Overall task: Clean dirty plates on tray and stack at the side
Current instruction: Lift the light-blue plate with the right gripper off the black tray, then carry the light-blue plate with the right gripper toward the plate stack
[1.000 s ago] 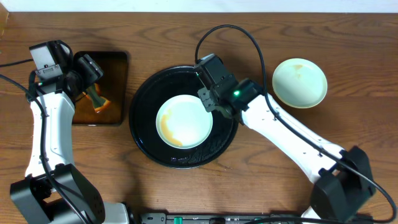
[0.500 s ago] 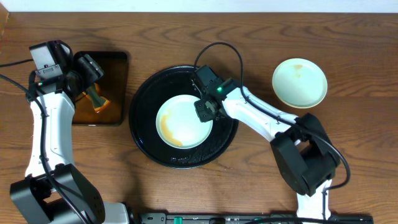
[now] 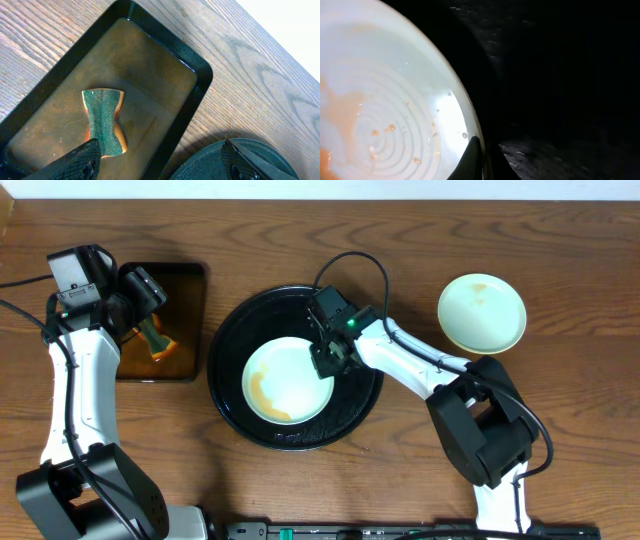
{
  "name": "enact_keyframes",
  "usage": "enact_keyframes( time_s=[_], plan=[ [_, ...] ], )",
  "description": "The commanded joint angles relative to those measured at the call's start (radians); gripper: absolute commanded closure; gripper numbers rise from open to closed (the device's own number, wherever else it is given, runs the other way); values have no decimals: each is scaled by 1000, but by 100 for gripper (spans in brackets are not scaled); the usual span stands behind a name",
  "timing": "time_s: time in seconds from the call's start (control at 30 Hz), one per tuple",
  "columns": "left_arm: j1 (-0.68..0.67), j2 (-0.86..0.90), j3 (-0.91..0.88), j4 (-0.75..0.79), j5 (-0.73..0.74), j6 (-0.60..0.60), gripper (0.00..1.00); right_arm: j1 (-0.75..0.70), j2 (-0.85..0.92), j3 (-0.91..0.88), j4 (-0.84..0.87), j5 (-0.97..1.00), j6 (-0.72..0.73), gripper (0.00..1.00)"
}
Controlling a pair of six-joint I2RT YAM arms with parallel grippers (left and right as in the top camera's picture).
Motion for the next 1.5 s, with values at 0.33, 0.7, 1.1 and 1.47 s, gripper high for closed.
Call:
enact_keyframes(
  time_s=[0.33, 0.7, 1.1, 1.47],
  plan=[
    [3, 4, 4, -2, 5, 5, 22, -139, -107, 0, 110, -463, 4, 99],
    [3, 4, 4, -2, 5, 5, 22, -179, -191, 2, 38, -61, -43, 99],
    [3, 4, 4, -2, 5, 5, 22, -31, -430, 6, -6, 595, -180, 99],
    [3, 4, 4, -2, 4, 5, 22, 199, -424, 6, 189, 1036, -534, 99]
  ],
)
